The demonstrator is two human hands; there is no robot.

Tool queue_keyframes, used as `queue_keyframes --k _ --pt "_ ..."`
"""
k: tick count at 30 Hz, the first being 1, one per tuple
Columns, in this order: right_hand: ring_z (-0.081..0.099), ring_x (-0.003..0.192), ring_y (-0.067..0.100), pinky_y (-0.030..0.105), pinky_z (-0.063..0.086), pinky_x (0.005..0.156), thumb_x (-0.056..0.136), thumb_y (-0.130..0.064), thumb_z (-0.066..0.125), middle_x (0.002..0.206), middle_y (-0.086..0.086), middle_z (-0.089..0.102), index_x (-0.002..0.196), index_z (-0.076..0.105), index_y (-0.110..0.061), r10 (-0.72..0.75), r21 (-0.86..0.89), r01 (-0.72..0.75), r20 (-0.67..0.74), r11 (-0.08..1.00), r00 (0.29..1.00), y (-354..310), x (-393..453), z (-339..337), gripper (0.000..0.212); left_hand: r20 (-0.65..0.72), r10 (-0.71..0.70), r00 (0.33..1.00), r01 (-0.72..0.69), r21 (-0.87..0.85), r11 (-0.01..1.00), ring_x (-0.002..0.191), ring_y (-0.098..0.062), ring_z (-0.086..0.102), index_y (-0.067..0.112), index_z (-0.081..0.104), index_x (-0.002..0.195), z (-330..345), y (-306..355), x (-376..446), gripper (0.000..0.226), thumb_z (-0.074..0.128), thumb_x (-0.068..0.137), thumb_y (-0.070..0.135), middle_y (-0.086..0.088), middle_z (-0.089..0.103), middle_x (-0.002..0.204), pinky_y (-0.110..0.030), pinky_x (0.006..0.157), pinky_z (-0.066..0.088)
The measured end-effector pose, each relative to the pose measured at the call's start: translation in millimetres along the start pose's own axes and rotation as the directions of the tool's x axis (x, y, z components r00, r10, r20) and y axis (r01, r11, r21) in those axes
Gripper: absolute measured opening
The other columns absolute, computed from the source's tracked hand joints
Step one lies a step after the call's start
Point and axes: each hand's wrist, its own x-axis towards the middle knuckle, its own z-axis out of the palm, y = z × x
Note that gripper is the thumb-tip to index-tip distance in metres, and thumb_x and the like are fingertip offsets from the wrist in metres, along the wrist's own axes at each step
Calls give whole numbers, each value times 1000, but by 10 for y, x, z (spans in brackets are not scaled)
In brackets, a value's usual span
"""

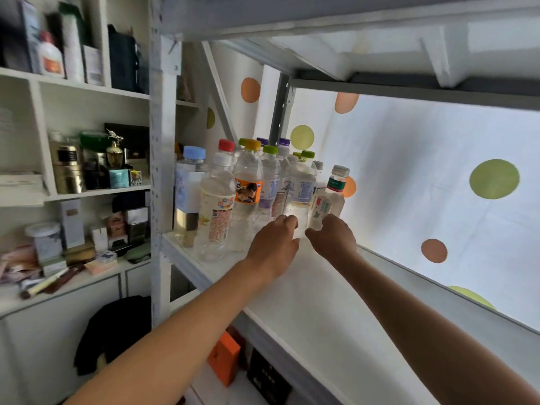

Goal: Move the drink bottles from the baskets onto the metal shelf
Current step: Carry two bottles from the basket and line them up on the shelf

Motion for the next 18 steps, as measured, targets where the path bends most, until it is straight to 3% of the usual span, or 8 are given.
queue_keyframes --k 4,8,14,18 --pt "62 110 29 34 49 86 91 -35 61 126 7 64 121 63 -16 -175 -91 172 -27 981 984 -313 -595 -1 36 -10 49 999 -49 -17 999 107 -20 54 16 52 121 -435 -210 -515 25 50 96 22 -1 55 123 -33 84 46" --pt "57 115 25 35 45 96 93 -32 59 123 3 65 115 66 -17 -388 -91 383 -38 919 921 -712 -1118 34 28 -56 39 998 -42 -49 998 112 -18 50 16 54 121 -955 -531 -1117 25 48 97 20 1 53 125 -32 87 43" --pt "59 104 29 39 46 89 83 -29 58 106 5 68 101 69 -14 -711 -46 710 -38 703 702 -1711 -1913 479 26 -189 -49 981 61 62 996 106 -22 55 14 57 117 -1762 -1311 -2102 24 54 94 18 -1 57 121 -34 81 48" --pt "57 108 30 40 42 91 80 -25 61 106 5 65 103 68 -11 -825 18 825 -4 565 565 -2533 -2428 921 28 -282 -118 952 182 214 960 108 -24 58 11 59 119 -2335 -1755 -2785 30 60 89 14 -4 60 120 -37 86 49"
